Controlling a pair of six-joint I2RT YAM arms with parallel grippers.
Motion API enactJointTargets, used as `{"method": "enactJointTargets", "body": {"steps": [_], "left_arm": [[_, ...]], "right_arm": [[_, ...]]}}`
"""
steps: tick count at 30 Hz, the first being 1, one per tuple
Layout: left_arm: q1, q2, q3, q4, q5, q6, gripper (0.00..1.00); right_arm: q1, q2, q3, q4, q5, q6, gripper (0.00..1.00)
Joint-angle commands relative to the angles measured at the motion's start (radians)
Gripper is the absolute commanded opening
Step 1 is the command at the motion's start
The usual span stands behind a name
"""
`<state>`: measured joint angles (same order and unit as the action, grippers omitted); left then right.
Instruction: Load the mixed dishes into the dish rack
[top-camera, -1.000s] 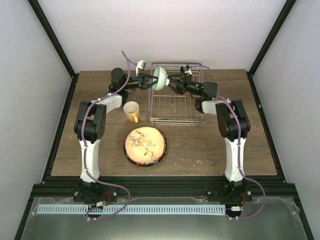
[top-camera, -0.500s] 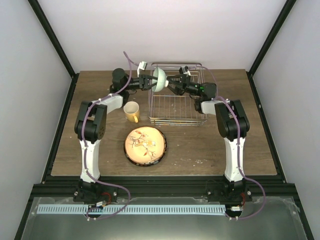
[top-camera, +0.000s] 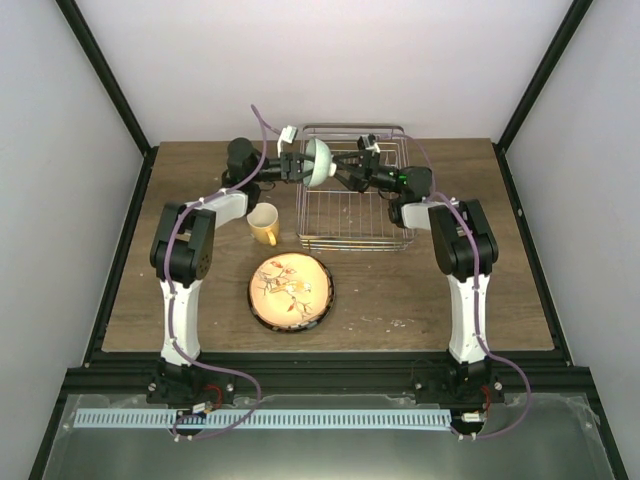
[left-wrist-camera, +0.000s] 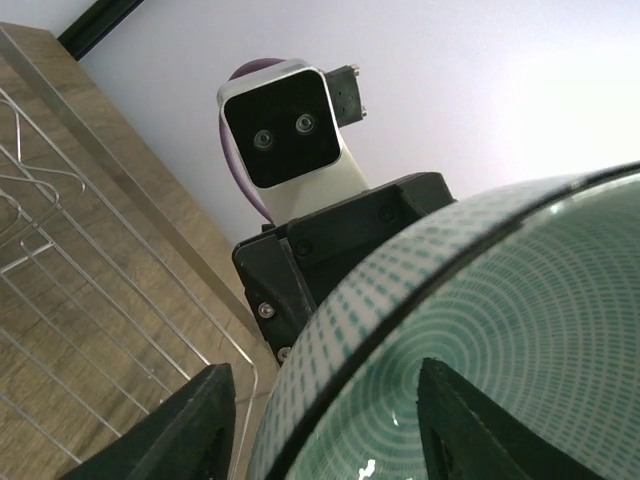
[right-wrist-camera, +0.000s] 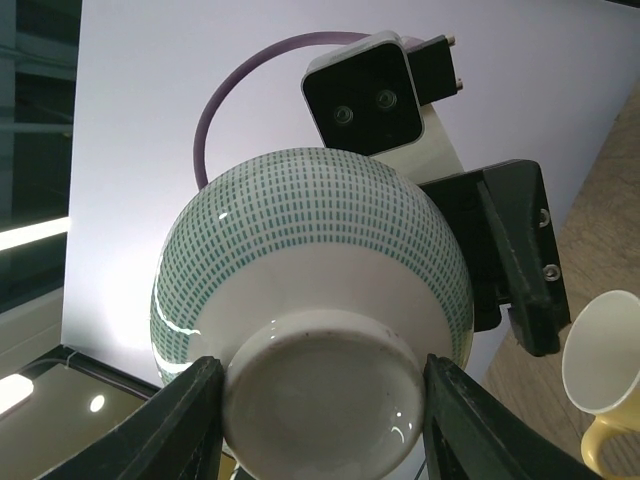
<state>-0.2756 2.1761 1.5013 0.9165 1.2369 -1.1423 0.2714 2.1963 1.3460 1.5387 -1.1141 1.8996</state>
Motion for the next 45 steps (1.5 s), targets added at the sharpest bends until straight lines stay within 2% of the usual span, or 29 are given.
{"method": "enactJointTargets", "body": {"steps": [1,9,14,18,20,22,24,26,27,29,33,40,45], "left_arm": [[0.009,-0.003,-0.023,0.012,0.013,0.036,0.53],[0.058,-0.036,-0.075,0.001,0.007,0.057,0.67],[0.092,-0.060,-0.098,-0.031,0.004,0.090,0.70],[0.125,-0.091,-0.106,-0.047,-0.003,0.102,0.70],[0.144,-0.115,-0.107,-0.079,-0.008,0.128,0.70],[0.169,-0.146,-0.099,-0.142,-0.010,0.177,0.71],[0.198,-0.188,-0.091,-0.234,-0.013,0.246,0.71],[0.225,-0.222,-0.077,-0.343,-0.017,0.344,0.71],[0.237,-0.237,-0.070,-0.398,-0.020,0.390,0.71],[0.255,-0.265,-0.058,-0.500,-0.029,0.468,0.71],[0.268,-0.296,-0.046,-0.629,-0.042,0.552,0.71],[0.268,-0.319,-0.080,-0.642,-0.056,0.572,0.71],[0.268,-0.329,-0.094,-0.663,-0.063,0.594,0.71]], "right_arm": [[-0.018,-0.027,-0.005,0.258,0.024,-0.026,0.17],[-0.075,-0.082,-0.066,0.207,-0.007,-0.071,0.16],[-0.102,-0.121,-0.078,0.129,-0.042,-0.125,0.16],[-0.127,-0.177,-0.071,0.003,-0.106,-0.203,0.16],[-0.142,-0.228,-0.060,-0.163,-0.156,-0.307,0.15],[-0.155,-0.292,-0.030,-0.435,-0.203,-0.499,0.15],[-0.162,-0.360,0.066,-0.913,-0.217,-0.821,0.15],[-0.164,-0.363,0.252,-1.478,-0.151,-1.219,0.15],[-0.163,-0.348,0.354,-1.706,-0.113,-1.412,0.16],[-0.163,-0.303,0.514,-2.012,-0.032,-1.566,0.15],[-0.162,-0.257,0.615,-2.252,0.063,-1.652,0.15],[-0.153,-0.293,0.504,-2.380,0.200,-1.744,0.15],[-0.143,-0.328,0.467,-2.472,0.378,-1.780,0.14]]}}
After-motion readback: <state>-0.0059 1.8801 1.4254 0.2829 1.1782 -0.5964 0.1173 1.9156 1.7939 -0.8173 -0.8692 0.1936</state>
